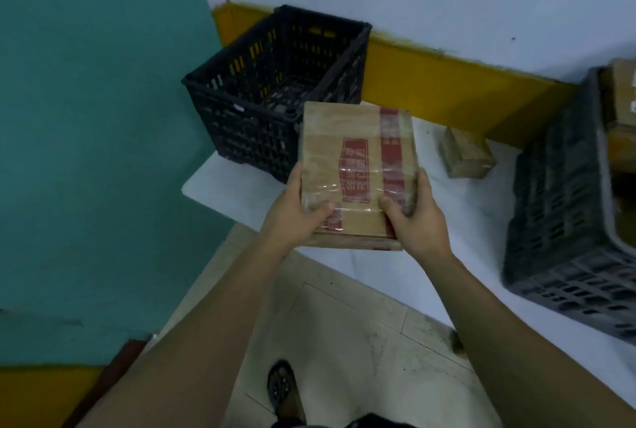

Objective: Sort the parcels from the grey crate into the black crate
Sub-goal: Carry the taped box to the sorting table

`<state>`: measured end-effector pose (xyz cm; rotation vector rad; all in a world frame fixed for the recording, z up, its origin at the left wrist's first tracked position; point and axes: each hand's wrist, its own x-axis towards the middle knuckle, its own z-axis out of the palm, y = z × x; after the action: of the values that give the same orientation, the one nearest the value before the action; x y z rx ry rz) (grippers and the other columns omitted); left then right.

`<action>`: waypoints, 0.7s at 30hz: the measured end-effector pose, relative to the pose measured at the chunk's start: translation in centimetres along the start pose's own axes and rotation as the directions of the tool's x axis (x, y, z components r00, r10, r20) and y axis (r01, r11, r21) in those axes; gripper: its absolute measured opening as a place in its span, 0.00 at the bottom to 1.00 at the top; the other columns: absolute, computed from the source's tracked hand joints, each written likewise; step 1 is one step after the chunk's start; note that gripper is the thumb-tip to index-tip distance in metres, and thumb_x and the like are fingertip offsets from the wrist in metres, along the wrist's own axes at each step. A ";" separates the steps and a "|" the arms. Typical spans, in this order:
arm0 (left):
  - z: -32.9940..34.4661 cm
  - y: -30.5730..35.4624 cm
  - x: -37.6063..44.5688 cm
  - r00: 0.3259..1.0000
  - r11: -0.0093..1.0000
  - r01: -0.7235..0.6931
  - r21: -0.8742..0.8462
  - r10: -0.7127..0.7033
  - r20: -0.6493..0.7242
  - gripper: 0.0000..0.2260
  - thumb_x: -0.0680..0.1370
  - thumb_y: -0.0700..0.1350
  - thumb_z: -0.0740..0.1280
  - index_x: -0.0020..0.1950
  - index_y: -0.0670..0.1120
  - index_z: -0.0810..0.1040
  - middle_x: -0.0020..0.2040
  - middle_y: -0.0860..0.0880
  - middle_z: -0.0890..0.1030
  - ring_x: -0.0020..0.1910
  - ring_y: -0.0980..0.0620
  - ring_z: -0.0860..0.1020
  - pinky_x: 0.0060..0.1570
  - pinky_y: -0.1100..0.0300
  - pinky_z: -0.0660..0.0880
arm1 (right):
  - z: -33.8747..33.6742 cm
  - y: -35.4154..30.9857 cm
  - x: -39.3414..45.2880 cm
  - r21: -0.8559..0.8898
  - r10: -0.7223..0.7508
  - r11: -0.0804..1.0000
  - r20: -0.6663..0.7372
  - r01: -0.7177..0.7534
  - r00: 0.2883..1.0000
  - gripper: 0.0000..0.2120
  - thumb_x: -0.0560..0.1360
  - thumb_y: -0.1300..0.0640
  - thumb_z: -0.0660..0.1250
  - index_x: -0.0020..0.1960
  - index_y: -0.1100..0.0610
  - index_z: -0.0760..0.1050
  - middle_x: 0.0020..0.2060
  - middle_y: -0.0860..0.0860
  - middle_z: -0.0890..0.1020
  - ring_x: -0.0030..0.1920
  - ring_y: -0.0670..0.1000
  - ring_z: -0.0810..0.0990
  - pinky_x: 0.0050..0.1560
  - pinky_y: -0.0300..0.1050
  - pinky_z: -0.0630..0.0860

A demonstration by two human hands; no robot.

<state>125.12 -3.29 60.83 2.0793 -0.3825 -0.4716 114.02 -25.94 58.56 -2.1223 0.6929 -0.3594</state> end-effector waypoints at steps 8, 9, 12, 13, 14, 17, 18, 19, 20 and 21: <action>0.7 0.2 4.2 0.958 0.981 -0.186 0.047 0.171 0.231 0.48 0.75 0.69 0.72 0.85 0.64 0.44 0.81 0.57 0.69 0.76 0.53 0.71 0.74 0.47 0.72 | -1.2 0.4 -1.9 -0.005 0.162 0.986 -0.212 -0.167 0.964 0.40 0.80 0.36 0.72 0.84 0.34 0.53 0.65 0.37 0.78 0.56 0.48 0.80 0.54 0.50 0.79; 1.1 0.7 4.8 0.947 0.978 -0.205 0.037 0.188 0.261 0.48 0.76 0.68 0.73 0.86 0.63 0.45 0.81 0.58 0.69 0.76 0.55 0.71 0.73 0.50 0.72 | -1.5 0.6 -2.0 -0.003 0.174 0.984 -0.240 -0.180 0.955 0.39 0.80 0.36 0.72 0.83 0.33 0.53 0.65 0.37 0.79 0.57 0.48 0.81 0.54 0.51 0.79; 2.3 2.2 7.1 0.926 0.973 -0.228 0.040 0.204 0.318 0.47 0.78 0.63 0.74 0.86 0.60 0.46 0.80 0.57 0.68 0.75 0.55 0.70 0.69 0.58 0.68 | -2.5 1.1 -1.6 0.015 0.209 0.977 -0.303 -0.215 0.930 0.38 0.80 0.37 0.72 0.83 0.34 0.53 0.63 0.36 0.78 0.57 0.49 0.81 0.55 0.50 0.79; 2.6 2.5 7.8 0.920 0.972 -0.234 0.036 0.209 0.331 0.47 0.78 0.63 0.74 0.87 0.60 0.46 0.81 0.56 0.67 0.77 0.54 0.69 0.69 0.58 0.68 | -2.7 1.2 -1.3 0.017 0.220 0.974 -0.316 -0.226 0.923 0.39 0.80 0.37 0.72 0.83 0.34 0.52 0.62 0.36 0.77 0.57 0.48 0.80 0.56 0.51 0.79; 2.9 2.7 8.5 0.915 0.970 -0.240 0.031 0.215 0.342 0.48 0.78 0.63 0.74 0.87 0.60 0.46 0.82 0.56 0.67 0.78 0.53 0.69 0.70 0.57 0.68 | -2.9 1.3 -1.0 0.014 0.230 0.971 -0.325 -0.239 0.917 0.40 0.80 0.37 0.71 0.84 0.34 0.51 0.62 0.36 0.76 0.58 0.48 0.80 0.57 0.52 0.80; 3.5 3.2 10.6 0.908 0.970 -0.240 0.037 0.211 0.362 0.48 0.77 0.63 0.75 0.86 0.62 0.46 0.82 0.58 0.66 0.78 0.53 0.68 0.75 0.50 0.70 | -2.7 1.8 0.4 -0.007 0.247 0.964 -0.338 -0.265 0.908 0.41 0.80 0.33 0.70 0.83 0.32 0.49 0.66 0.40 0.80 0.60 0.51 0.83 0.58 0.56 0.83; 3.7 3.4 11.3 0.908 0.972 -0.232 0.033 0.205 0.364 0.47 0.77 0.63 0.75 0.86 0.63 0.47 0.82 0.59 0.67 0.78 0.53 0.69 0.75 0.48 0.71 | -2.6 2.2 1.1 -0.006 0.248 0.964 -0.341 -0.266 0.907 0.41 0.79 0.32 0.70 0.83 0.31 0.49 0.68 0.41 0.81 0.61 0.52 0.83 0.59 0.58 0.83; 3.9 3.5 12.1 0.910 0.974 -0.224 0.024 0.200 0.364 0.47 0.76 0.63 0.75 0.85 0.63 0.49 0.81 0.60 0.68 0.76 0.53 0.71 0.74 0.47 0.72 | -2.5 2.6 1.9 -0.004 0.247 0.964 -0.347 -0.265 0.905 0.41 0.79 0.32 0.70 0.83 0.30 0.48 0.69 0.42 0.81 0.62 0.52 0.83 0.59 0.59 0.83; 4.1 3.7 12.9 0.912 0.977 -0.213 0.013 0.194 0.362 0.46 0.75 0.64 0.76 0.85 0.64 0.50 0.79 0.61 0.71 0.75 0.54 0.73 0.73 0.47 0.74 | -2.5 2.8 2.8 -0.001 0.245 0.965 -0.350 -0.262 0.904 0.42 0.79 0.31 0.70 0.83 0.30 0.48 0.69 0.43 0.81 0.63 0.53 0.83 0.60 0.59 0.83; 4.3 3.8 13.6 0.916 0.980 -0.197 0.006 0.182 0.358 0.46 0.75 0.64 0.76 0.85 0.64 0.51 0.77 0.62 0.73 0.73 0.55 0.74 0.71 0.48 0.75 | -2.5 3.1 3.7 -0.003 0.243 0.965 -0.347 -0.261 0.906 0.42 0.78 0.31 0.70 0.83 0.31 0.49 0.69 0.43 0.81 0.63 0.53 0.83 0.60 0.59 0.83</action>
<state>134.69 -14.42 59.56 1.9693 -0.8064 -0.7302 114.76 -31.24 57.54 -2.0014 1.1777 -0.5824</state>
